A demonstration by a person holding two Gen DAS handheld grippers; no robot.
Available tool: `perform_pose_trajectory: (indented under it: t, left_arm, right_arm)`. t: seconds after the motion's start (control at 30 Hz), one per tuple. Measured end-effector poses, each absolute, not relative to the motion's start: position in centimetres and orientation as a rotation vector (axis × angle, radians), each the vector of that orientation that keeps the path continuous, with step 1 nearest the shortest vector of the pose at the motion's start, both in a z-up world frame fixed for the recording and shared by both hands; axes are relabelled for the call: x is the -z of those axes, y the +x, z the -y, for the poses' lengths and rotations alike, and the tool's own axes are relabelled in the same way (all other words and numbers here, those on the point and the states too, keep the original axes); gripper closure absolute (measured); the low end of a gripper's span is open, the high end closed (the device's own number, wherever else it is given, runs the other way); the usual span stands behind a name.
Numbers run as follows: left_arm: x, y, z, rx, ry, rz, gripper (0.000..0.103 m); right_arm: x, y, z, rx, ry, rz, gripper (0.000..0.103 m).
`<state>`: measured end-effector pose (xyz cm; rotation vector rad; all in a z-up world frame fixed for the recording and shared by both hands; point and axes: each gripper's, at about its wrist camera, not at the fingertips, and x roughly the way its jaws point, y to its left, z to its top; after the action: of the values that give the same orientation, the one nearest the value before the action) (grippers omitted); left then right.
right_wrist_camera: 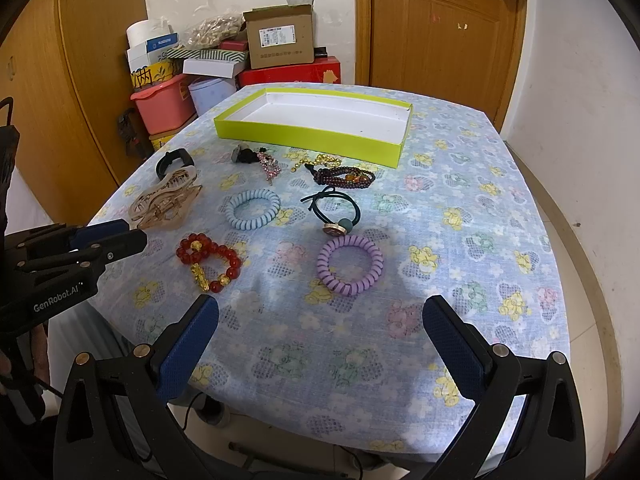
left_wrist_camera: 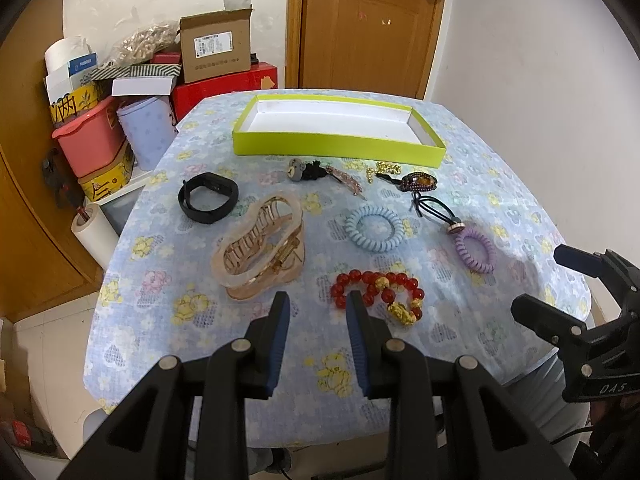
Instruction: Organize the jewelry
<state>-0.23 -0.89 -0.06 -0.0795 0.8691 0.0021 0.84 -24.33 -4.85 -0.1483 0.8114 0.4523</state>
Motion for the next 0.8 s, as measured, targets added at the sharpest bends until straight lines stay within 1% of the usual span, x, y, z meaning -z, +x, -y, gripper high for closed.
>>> perform_pose_trajectory:
  t: [0.3,0.63,0.7,0.77,0.8]
  left_arm:
    - [0.2,0.1,0.1,-0.001,-0.110,-0.859,0.073]
    - [0.4,2.2,-3.5,-0.055,-0.158,-0.836,0.073]
    - [0.4,3.0,-4.5,-0.075,-0.163,-0.828,0.073]
    - [0.5,3.9,-5.4,-0.090,-0.170,-0.823,0.073]
    - [0.6,4.3,-5.9,-0.098,-0.175,-0.824,0.073]
  right_arm:
    - [5.1,1.2,24.0,-0.470,-0.154,-0.812,0.001]
    - [5.0,3.0,23.8,-0.486,-0.143,-0.793,0.002]
    - [5.0,3.5,23.7,-0.492,-0.147,-0.795,0.006]
    - [5.2,4.3,23.4,-0.488,-0.154,-0.803,0.014]
    - [5.3,4.5,23.3,-0.490,-0.152,-0.808,0.015]
